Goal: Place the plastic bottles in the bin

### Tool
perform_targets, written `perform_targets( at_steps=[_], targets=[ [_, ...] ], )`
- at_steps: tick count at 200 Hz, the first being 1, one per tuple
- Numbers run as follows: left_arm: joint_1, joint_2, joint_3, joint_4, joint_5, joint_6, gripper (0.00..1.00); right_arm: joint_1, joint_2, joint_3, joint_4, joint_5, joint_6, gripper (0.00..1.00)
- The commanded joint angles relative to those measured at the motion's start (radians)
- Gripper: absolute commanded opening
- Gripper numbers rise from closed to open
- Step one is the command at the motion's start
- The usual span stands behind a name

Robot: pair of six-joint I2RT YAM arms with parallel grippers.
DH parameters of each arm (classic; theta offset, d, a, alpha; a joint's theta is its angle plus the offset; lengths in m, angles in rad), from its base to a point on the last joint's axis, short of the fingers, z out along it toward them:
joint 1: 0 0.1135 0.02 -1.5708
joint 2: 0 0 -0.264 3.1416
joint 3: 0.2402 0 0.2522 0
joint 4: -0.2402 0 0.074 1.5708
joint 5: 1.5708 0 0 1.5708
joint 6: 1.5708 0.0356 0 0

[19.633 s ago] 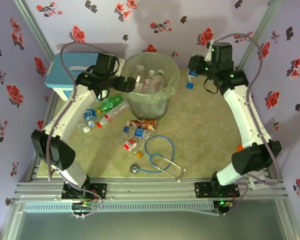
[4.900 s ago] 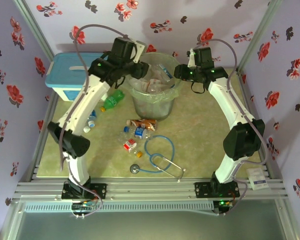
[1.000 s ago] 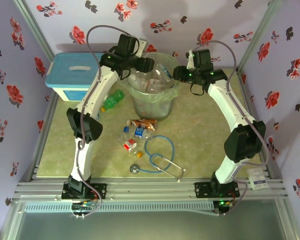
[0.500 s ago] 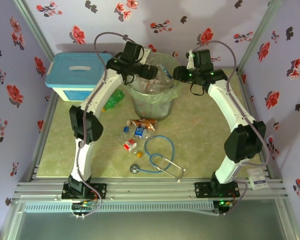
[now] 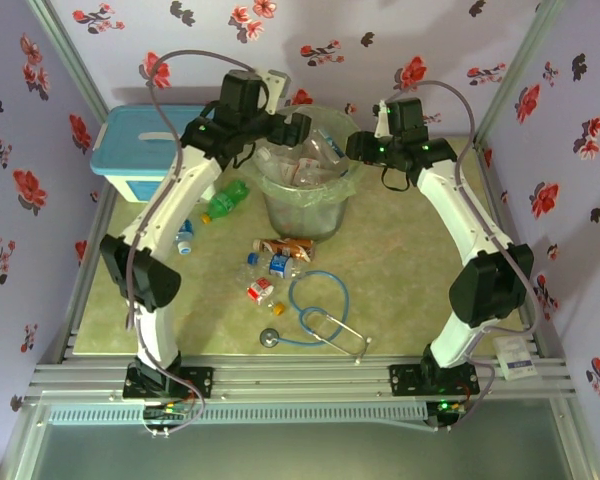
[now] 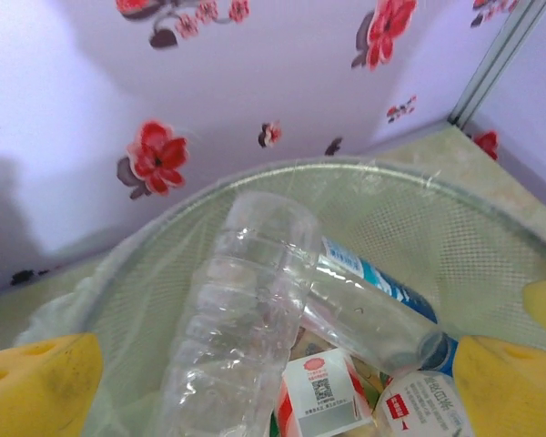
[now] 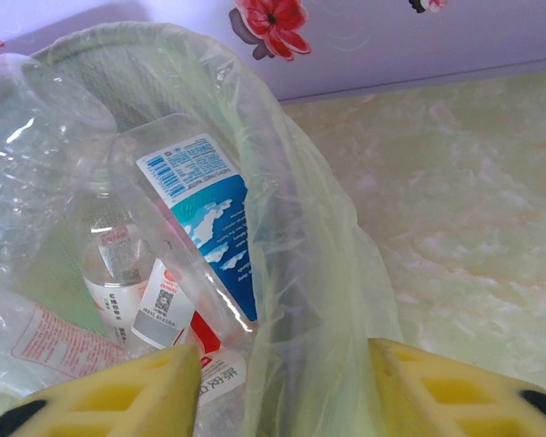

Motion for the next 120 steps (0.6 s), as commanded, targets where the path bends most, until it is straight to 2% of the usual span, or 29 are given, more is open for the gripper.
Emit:
perform_targets(
  at_steps=[1,37,79,120],
  targets=[
    [-0.002,-0.122,-0.085,0.085,-0.059,-0.005,0.99,-0.001,-0.038,0.007,-0.010,0.008,-0.009,0.57],
    [0.081,-0.341,-0.328,0.106,-0.095,-0.090,0.97,-0.001,-0.049,0.042,-0.022,0.005,-0.029,0.71],
    [0.279,-0.604,-0.726,0.088,-0.108,-0.274,0.95,-0.001,-0.100,0.071,-0.029,0.023,-0.066,0.88],
    [0.492,-0.724,-1.008,0.067,-0.107,-0.363,0.96,-0.001,-0.158,0.045,-0.045,0.019,-0.071,0.92]
  ],
)
